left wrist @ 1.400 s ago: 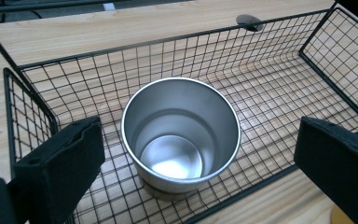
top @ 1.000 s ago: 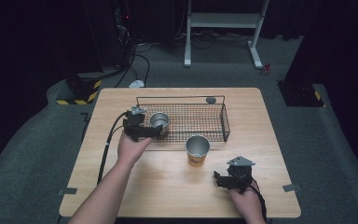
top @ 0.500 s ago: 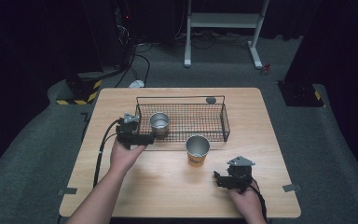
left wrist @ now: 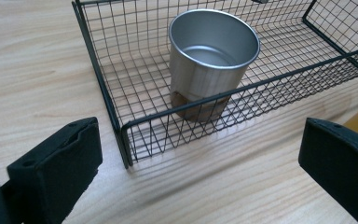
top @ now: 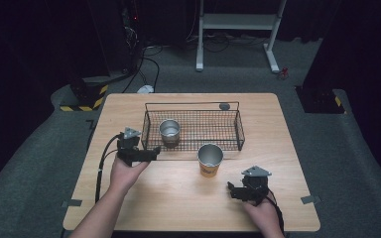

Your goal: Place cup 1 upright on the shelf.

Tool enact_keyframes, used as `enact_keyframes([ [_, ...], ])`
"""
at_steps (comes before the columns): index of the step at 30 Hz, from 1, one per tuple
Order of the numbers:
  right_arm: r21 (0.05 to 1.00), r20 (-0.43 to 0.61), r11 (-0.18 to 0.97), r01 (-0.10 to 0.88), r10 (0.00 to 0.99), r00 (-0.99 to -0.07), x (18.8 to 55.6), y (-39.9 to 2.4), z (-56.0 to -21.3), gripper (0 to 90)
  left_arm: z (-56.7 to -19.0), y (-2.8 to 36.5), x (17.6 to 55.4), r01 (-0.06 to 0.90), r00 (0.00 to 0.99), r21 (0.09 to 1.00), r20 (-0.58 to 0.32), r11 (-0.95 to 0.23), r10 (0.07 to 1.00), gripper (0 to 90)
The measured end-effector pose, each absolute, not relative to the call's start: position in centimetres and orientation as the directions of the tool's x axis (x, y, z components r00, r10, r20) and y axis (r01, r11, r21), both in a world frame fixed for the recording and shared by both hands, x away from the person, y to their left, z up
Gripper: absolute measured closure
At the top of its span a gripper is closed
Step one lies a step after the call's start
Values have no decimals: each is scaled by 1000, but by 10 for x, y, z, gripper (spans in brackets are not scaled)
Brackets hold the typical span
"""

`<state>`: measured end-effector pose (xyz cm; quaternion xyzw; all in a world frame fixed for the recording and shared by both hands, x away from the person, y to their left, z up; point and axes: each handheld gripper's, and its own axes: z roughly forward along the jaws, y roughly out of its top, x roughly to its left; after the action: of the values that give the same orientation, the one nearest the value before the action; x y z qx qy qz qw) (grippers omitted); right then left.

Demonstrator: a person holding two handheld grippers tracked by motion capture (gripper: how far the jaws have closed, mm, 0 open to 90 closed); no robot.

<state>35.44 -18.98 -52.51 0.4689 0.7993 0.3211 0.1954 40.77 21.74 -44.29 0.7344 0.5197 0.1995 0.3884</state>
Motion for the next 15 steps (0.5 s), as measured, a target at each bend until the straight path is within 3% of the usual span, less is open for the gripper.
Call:
enact_keyframes([
  [15,696,-9,359,622,871,-491,354,-190,-525,95,-463,228,385,623,385,763,-109,-171,916,2],
])
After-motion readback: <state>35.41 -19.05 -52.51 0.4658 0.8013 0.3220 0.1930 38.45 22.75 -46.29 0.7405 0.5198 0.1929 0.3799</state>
